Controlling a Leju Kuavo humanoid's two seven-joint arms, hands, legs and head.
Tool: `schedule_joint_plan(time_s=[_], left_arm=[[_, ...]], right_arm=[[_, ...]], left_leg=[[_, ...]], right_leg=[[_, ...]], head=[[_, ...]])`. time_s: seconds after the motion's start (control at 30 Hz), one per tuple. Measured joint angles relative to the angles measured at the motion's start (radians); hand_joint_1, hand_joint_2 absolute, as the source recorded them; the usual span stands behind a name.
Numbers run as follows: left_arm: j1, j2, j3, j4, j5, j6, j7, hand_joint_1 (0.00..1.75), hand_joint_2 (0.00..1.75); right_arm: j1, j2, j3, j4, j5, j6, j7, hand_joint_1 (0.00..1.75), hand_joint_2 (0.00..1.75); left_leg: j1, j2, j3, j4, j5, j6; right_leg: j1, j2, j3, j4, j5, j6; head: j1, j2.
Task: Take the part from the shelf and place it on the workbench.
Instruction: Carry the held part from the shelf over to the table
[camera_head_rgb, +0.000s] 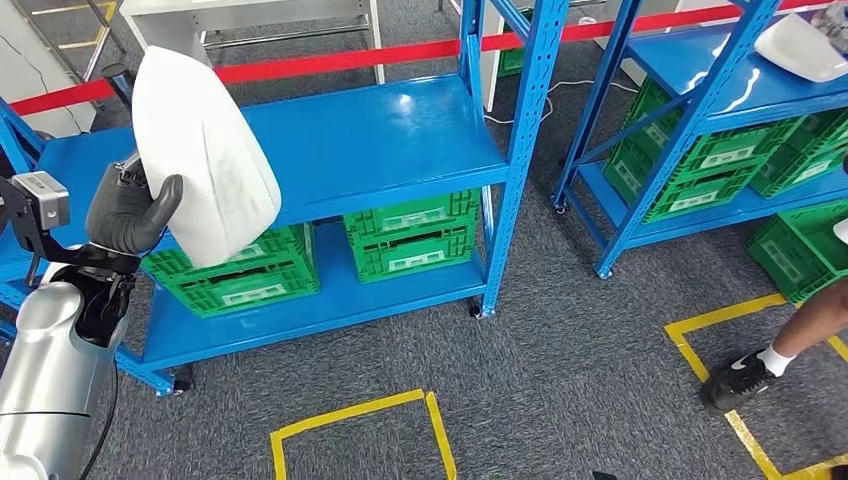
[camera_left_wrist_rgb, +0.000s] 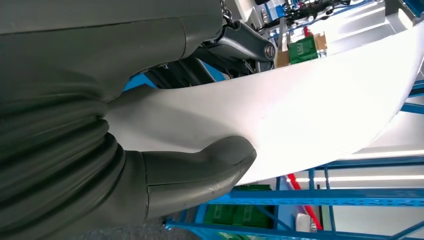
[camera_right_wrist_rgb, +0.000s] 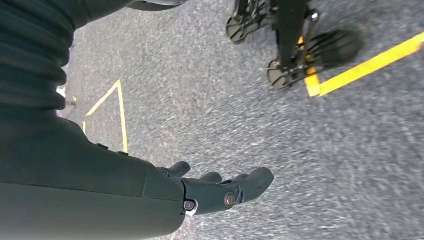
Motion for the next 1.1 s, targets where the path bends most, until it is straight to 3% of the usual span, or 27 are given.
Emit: schedule_joint_plan(time_s=[0.07, 0.1, 0.17, 0.2, 0.23, 0.27, 0.33, 0.37, 0.4, 0.43, 0.47, 0.5, 0.57, 0.6, 0.63, 0.7, 0.73, 0.77, 0.83, 0.87, 0.9, 0.93, 1.0, 1.07, 1.1], left_arm=[[0.0, 0.0, 0.001, -0.006, 0.0, 0.0, 0.0, 1.75, 1.75], [0.0, 0.0, 0.001, -0.008, 0.0, 0.0, 0.0, 1.75, 1.75], [0.0, 0.001, 0.002, -0.008, 0.0, 0.0, 0.0, 1.75, 1.75], [-0.001, 0.001, 0.002, -0.007, 0.0, 0.0, 0.0, 1.75, 1.75], [-0.002, 0.001, 0.002, -0.006, 0.0, 0.0, 0.0, 1.75, 1.75], [-0.005, 0.001, 0.002, -0.005, -0.001, 0.0, 0.0, 1.75, 1.75], [-0.007, 0.002, 0.003, -0.003, -0.001, 0.0, 0.0, 1.75, 1.75], [-0.007, 0.002, 0.003, -0.001, -0.001, 0.0, 0.0, 1.75, 1.75], [-0.007, 0.003, 0.004, 0.0, -0.001, 0.0, -0.001, 1.75, 1.75], [-0.007, 0.004, 0.004, 0.0, -0.001, 0.0, -0.001, 1.75, 1.75], [-0.007, 0.005, 0.004, 0.001, -0.001, 0.0, -0.002, 1.75, 1.75], [-0.007, 0.007, 0.005, 0.0, -0.001, 0.0, -0.003, 1.75, 1.75], [-0.009, 0.01, 0.006, -0.002, -0.001, 0.0, -0.004, 1.75, 1.75], [-0.011, 0.012, 0.006, -0.002, 0.0, 0.0, -0.005, 1.75, 1.75], [-0.012, 0.014, 0.007, -0.002, 0.0, 0.0, -0.006, 1.75, 1.75], [-0.014, 0.018, 0.007, 0.0, -0.001, 0.0, -0.007, 1.75, 1.75], [-0.014, 0.021, 0.008, 0.002, -0.001, 0.0, -0.008, 1.75, 1.75], [-0.014, 0.024, 0.008, 0.003, -0.002, 0.0, -0.008, 1.75, 1.75], [-0.015, 0.029, 0.009, 0.007, -0.002, -0.001, -0.01, 1.75, 1.75], [-0.014, 0.03, 0.009, 0.009, -0.003, -0.001, -0.009, 1.75, 1.75], [-0.013, 0.031, 0.01, 0.011, -0.003, -0.001, -0.009, 1.75, 1.75], [-0.013, 0.031, 0.01, 0.013, -0.003, -0.001, -0.009, 1.75, 1.75], [-0.013, 0.031, 0.01, 0.013, -0.003, -0.001, -0.009, 1.75, 1.75], [-0.015, 0.03, 0.01, 0.012, -0.003, -0.001, -0.01, 1.75, 1.75], [-0.015, 0.03, 0.01, 0.01, -0.003, -0.001, -0.01, 1.75, 1.75]], right_arm=[[-0.001, 0.0, 0.0, 0.0, 0.0, 0.0, -0.001, 0.0, 1.75], [0.0, -0.001, 0.0, -0.001, 0.0, 0.0, -0.002, 0.0, 1.75], [0.002, -0.001, 0.0, 0.0, 0.0, 0.0, -0.003, 0.0, 1.75], [0.003, -0.001, -0.001, 0.0, 0.0, 0.001, -0.003, 0.0, 1.75], [0.005, 0.0, -0.001, 0.0, 0.0, 0.002, -0.003, 0.0, 1.75], [0.006, 0.0, -0.002, 0.0, 0.0, 0.003, -0.004, 0.0, 1.75], [0.006, 0.001, -0.003, 0.0, -0.001, 0.005, -0.004, 0.0, 1.75], [0.006, 0.001, -0.004, 0.0, -0.001, 0.005, -0.004, 0.0, 1.75], [0.006, 0.001, -0.005, 0.0, 0.0, 0.006, -0.004, 0.0, 1.75], [0.005, 0.001, -0.006, 0.0, 0.0, 0.007, -0.004, 0.0, 1.75], [0.005, 0.001, -0.006, 0.0, 0.0, 0.008, -0.004, 0.0, 1.75], [0.004, 0.001, -0.006, 0.0, 0.0, 0.009, -0.004, 0.0, 1.75], [0.0, 0.0, -0.006, -0.001, 0.0, 0.011, -0.004, 0.0, 1.75], [-0.002, -0.001, -0.006, -0.001, 0.0, 0.012, -0.004, 0.0, 1.75], [-0.002, 0.0, -0.007, -0.001, 0.0, 0.013, -0.004, 0.0, 1.75], [-0.003, 0.001, -0.007, -0.001, 0.0, 0.017, -0.004, 0.0, 1.75], [-0.003, 0.001, -0.008, -0.001, 0.0, 0.019, -0.004, 0.0, 1.75], [-0.004, 0.002, -0.008, -0.001, -0.001, 0.021, -0.004, 0.0, 1.75], [-0.004, 0.002, -0.008, -0.001, -0.001, 0.023, -0.004, 0.0, 1.75], [-0.003, 0.002, -0.008, -0.001, -0.002, 0.025, -0.004, 0.0, 1.75], [-0.003, 0.002, -0.008, -0.001, -0.002, 0.026, -0.004, 0.0, 1.75], [-0.003, 0.003, -0.008, -0.001, -0.002, 0.027, -0.004, 0.0, 1.75], [-0.003, 0.003, -0.008, -0.001, -0.002, 0.027, -0.004, 0.0, 1.75], [-0.004, 0.003, -0.008, -0.001, -0.002, 0.027, -0.004, 0.0, 1.75], [-0.004, 0.003, -0.008, -0.001, -0.002, 0.027, -0.004, 0.0, 1.75]], left_leg=[[-0.001, -0.003, 0.093, -0.127, -0.035, 0.007], [-0.003, -0.004, 0.111, -0.159, -0.054, 0.016], [-0.006, -0.002, 0.098, -0.162, -0.044, 0.043], [-0.007, 0.0, 0.087, -0.161, -0.034, 0.055], [-0.007, 0.002, 0.076, -0.161, -0.021, 0.065], [-0.007, 0.003, 0.061, -0.161, -0.007, 0.073], [-0.011, 0.003, 0.028, -0.16, 0.021, 0.08], [-0.014, 0.003, 0.008, -0.159, 0.036, 0.082], [-0.017, 0.003, -0.012, -0.158, 0.05, 0.083], [-0.021, 0.002, -0.031, -0.156, 0.064, 0.083], [-0.025, 0.002, -0.048, -0.156, 0.078, 0.082], [-0.028, 0.002, -0.062, -0.155, 0.09, 0.082], [-0.031, 0.004, -0.077, -0.155, 0.11, 0.076], [-0.029, 0.007, -0.079, -0.157, 0.119, 0.071], [-0.026, 0.009, -0.08, -0.161, 0.129, 0.065], [-0.022, 0.009, -0.084, -0.163, 0.133, 0.051], [-0.021, 0.007, -0.091, -0.149, 0.109, 0.044], [-0.02, 0.005, -0.102, -0.117, 0.068, 0.036], [-0.014, 0.003, -0.128, -0.003, -0.033, 0.023], [-0.011, 0.003, -0.136, 0.058, -0.061, 0.017], [-0.009, 0.003, -0.135, 0.101, -0.064, 0.013], [-0.007, 0.003, -0.12, 0.115, -0.045, 0.009], [-0.002, 0.003, -0.037, 0.041, 0.002, 0.003], [0.0, 0.001, 0.073, -0.098, -0.018, 0.005], [-0.001, 0.0, 0.104, -0.146, -0.037, 0.012]], right_leg=[[0.001, 0.001, -0.015, 0.008, 0.018, 0.013], [0.002, 0.002, -0.017, 0.007, 0.028, 0.02], [0.0, 0.002, -0.02, 0.003, 0.043, 0.033], [-0.002, 0.003, -0.027, 0.01, 0.03, 0.038], [-0.003, 0.003, -0.039, 0.034, -0.002, 0.042], [-0.003, 0.004, -0.056, 0.079, -0.054, 0.044], [0.0, 0.005, -0.088, 0.209, -0.153, 0.045], [0.002, 0.005, -0.095, 0.269, -0.172, 0.044], [0.004, 0.005, -0.089, 0.304, -0.164, 0.04], [0.007, 0.006, -0.066, 0.306, -0.139, 0.033], [0.012, 0.006, -0.025, 0.272, -0.112, 0.024], [0.018, 0.007, 0.033, 0.208, -0.104, 0.011], [0.028, 0.007, 0.142, 0.059, -0.135, -0.006], [0.033, 0.007, 0.17, 0.011, -0.152, -0.01], [0.035, 0.007, 0.179, -0.012, -0.155, -0.01], [0.034, 0.006, 0.168, -0.023, -0.13, -0.015], [0.031, 0.004, 0.16, -0.027, -0.115, -0.021], [0.027, 0.002, 0.149, -0.031, -0.1, -0.024], [0.024, 0.001, 0.118, -0.031, -0.073, -0.027], [0.022, 0.001, 0.1, -0.03, -0.059, -0.025], [0.02, 0.0, 0.081, -0.028, -0.046, -0.023], [0.017, 0.0, 0.061, -0.024, -0.033, -0.02], [0.012, -0.002, 0.025, -0.015, -0.01, -0.01], [0.011, -0.001, 0.002, -0.003, 0.008, 0.001], [0.012, -0.001, -0.003, 0.0, 0.016, 0.007]], head=[[0.0, 0.0], [0.0, 0.0], [0.0, 0.0], [0.0, 0.0], [0.0, 0.0], [0.001, 0.0], [0.002, 0.0], [0.002, 0.0], [0.003, 0.0], [0.003, 0.0], [0.003, 0.0], [0.003, 0.0], [0.002, 0.0], [0.003, 0.0], [0.004, 0.0], [0.006, 0.0], [0.005, 0.0], [0.004, 0.0], [0.001, 0.0], [0.001, 0.0], [0.001, 0.0], [0.001, 0.0], [0.001, 0.0], [0.001, 0.0], [0.001, 0.0]])
